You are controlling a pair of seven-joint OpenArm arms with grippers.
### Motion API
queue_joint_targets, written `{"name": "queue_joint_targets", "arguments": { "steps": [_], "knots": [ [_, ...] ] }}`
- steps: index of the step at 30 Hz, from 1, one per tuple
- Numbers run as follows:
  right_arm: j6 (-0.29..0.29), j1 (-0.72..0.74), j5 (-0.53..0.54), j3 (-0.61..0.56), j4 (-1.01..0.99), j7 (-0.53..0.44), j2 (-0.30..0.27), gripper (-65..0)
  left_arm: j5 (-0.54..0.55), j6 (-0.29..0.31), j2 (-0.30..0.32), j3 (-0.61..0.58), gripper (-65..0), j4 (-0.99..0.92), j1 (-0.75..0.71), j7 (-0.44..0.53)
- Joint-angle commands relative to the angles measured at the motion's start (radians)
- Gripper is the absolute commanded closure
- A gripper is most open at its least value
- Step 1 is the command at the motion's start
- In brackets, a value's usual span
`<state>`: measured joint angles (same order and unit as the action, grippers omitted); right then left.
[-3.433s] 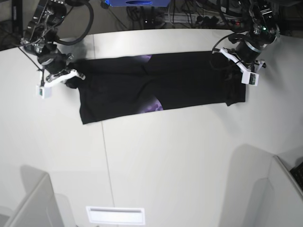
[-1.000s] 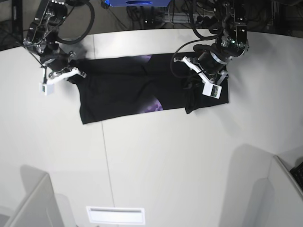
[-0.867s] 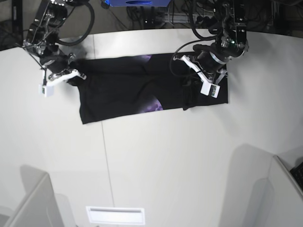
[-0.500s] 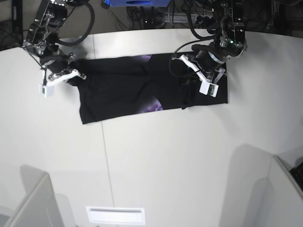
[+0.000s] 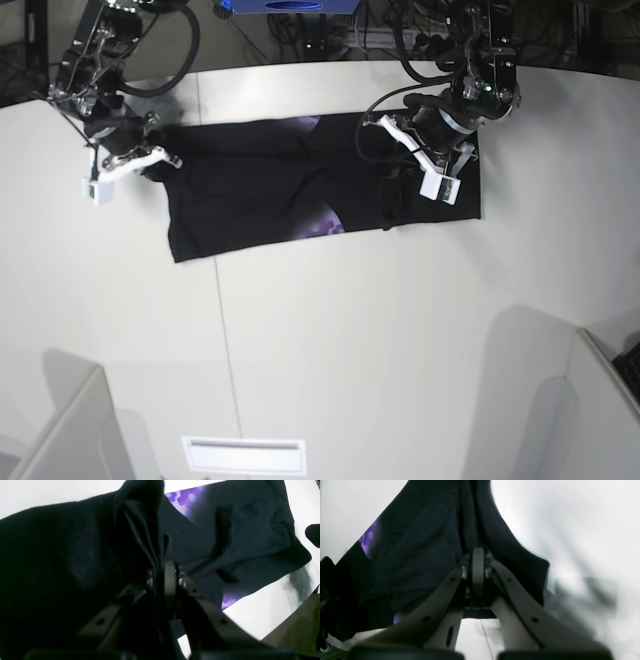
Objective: Fold the T-shirt properly
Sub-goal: 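Grasp the strip end with the left gripper and fold it toward the right gripper, then release the left gripper and move it away from the shirt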
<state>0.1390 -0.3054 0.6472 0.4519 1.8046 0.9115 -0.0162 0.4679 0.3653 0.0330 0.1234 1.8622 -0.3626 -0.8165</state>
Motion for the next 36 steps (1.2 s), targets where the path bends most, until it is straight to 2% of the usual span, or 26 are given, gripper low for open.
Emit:
{"name": "queue_joint_targets", "arguments": {
  "steps": [1, 7, 10, 12, 18, 23, 25, 27, 30, 31, 33, 36],
  "knots": [
    [0.004, 0.005, 0.013, 0.003, 0.017, -0.016, -0.006, 0.0, 0.015, 0.002, -0.002, 0.002, 0.0, 0.014, 0.006, 0.015],
    [0.004, 0.005, 0.013, 0.003, 0.019, -0.016, -0.006, 0.0, 0.016, 0.002, -0.003, 0.000, -40.2, 0.012, 0.020, 0.013],
    [0.004, 0.004, 0.013, 0.003, 0.019, -0.016, -0.006, 0.0, 0.016, 0.004, -0.005, -0.003, -52.7, 0.004, 0.033, 0.013],
    [0.004, 0.004, 0.013, 0.003, 0.019, -0.016, -0.006, 0.0, 0.016, 0.004, -0.003, -0.051, -56.6, -0.014, 0.050, 0.013],
    [0.004, 0.004, 0.013, 0.002, 0.021, -0.016, -0.006, 0.0, 0.016, 0.002, -0.003, -0.164, -52.3, -0.028, 0.078, 0.013],
    [0.004, 0.004, 0.013, 0.006, 0.047, -0.016, -0.006, 0.0, 0.016, 0.002, 0.012, -0.127, -39.8, 0.049, 0.063, 0.013],
    [0.004, 0.002, 0.013, 0.003, 0.080, -0.010, -0.006, 0.0, 0.016, 0.004, 0.023, -0.043, -31.1, 0.090, 0.033, 0.013],
    [0.004, 0.005, 0.018, -0.002, 0.102, -0.007, -0.006, 0.0, 0.016, 0.005, 0.025, 0.065, -19.6, 0.104, 0.009, 0.013],
    [0.004, 0.019, 0.113, -0.005, 0.100, 0.001, -0.015, 0.0, 0.030, 0.007, 0.026, 0.244, 0.0, 0.095, -0.025, 0.013],
    [0.004, 0.025, 0.150, -0.003, 0.097, 0.033, -0.031, -5.1, 0.050, 0.007, 0.029, 0.310, 0.0, 0.090, -0.042, 0.013],
    [0.004, 0.064, 0.224, 0.002, 0.070, 0.102, -0.047, -20.1, 0.099, 0.007, 0.055, 0.444, 0.0, 0.084, -0.066, 0.013],
    [0.003, 0.116, 0.313, 0.005, -0.004, 0.169, -0.054, -37.4, 0.162, 0.007, 0.089, 0.617, 0.0, 0.047, -0.075, 0.015]
  ]
}}
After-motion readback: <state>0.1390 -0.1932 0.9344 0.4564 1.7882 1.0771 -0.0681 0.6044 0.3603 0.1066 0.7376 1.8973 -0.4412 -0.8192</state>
